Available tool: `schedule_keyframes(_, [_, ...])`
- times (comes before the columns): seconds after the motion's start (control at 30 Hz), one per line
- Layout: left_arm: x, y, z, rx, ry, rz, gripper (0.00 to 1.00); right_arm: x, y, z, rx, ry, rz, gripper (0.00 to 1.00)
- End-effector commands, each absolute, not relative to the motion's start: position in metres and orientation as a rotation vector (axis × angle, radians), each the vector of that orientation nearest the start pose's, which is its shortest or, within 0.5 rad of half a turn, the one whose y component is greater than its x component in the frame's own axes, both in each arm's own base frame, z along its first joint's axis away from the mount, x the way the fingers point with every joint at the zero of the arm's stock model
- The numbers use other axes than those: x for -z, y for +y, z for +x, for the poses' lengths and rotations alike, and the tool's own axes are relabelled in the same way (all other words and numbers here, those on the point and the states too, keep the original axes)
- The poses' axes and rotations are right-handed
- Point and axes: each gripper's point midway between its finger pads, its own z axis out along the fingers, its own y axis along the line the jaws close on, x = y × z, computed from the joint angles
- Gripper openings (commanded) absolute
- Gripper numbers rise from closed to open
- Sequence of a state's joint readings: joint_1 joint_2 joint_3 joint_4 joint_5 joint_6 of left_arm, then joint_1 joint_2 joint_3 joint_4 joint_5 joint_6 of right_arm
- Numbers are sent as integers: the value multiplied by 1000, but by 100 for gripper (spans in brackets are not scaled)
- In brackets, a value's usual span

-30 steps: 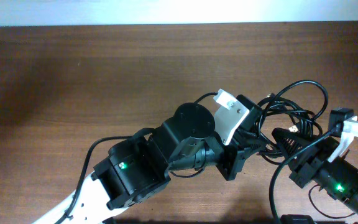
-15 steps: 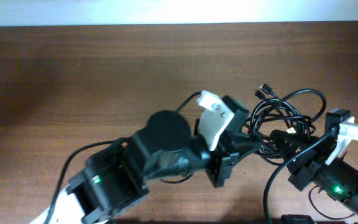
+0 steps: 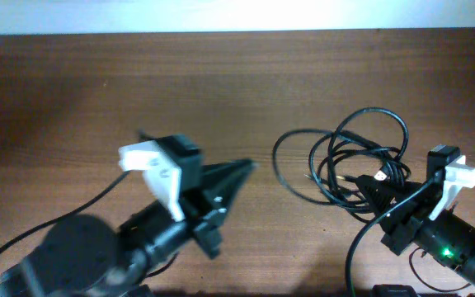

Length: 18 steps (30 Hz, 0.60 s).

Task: Untangle cables

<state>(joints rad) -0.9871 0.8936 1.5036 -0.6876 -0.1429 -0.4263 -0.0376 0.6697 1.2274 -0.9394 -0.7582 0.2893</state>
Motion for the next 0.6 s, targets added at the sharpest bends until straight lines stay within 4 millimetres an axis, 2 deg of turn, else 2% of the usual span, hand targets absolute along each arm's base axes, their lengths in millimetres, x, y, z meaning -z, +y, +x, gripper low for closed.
schedule_keyframes(0.0, [-489, -165, 186, 737, 1701, 196, 7, -388, 110, 179, -888, 1924, -189, 4])
schedule_keyframes(0.03, [-486, -163, 186, 721, 1714, 195, 9, -388, 110, 179, -888, 1924, -190, 4])
schedule_keyframes(0.07, [-482, -163, 186, 714, 1728, 204, 16, -388, 110, 179, -888, 1924, -190, 4])
schedule_keyframes(0.13, [-478, -170, 181, 746, 1746, 249, 40, -388, 110, 179, -888, 1921, -191, 4])
schedule_keyframes(0.17, [-475, -177, 177, 776, 1758, 288, 57, -389, 110, 179, -887, 1919, -192, 4])
schedule_keyframes(0.2, [-472, -183, 173, 804, 1769, 324, 62, -389, 110, 179, -887, 1917, -193, 4])
schedule_keyframes(0.27, [-460, -206, 163, 881, 1817, 438, 81, -392, 110, 180, -894, 1906, -184, 4])
schedule_keyframes(0.33, [-448, -223, 160, 930, 1876, 482, 99, -397, 110, 182, -908, 1892, -171, 4])
schedule_keyframes(0.53, [-416, -282, 153, 1086, 2004, 662, 99, -408, 107, 187, -931, 1855, -106, 4])
schedule_keyframes(0.57, [-415, -287, 155, 1116, 2028, 626, 99, -410, 102, 192, -918, 1849, -54, 4])
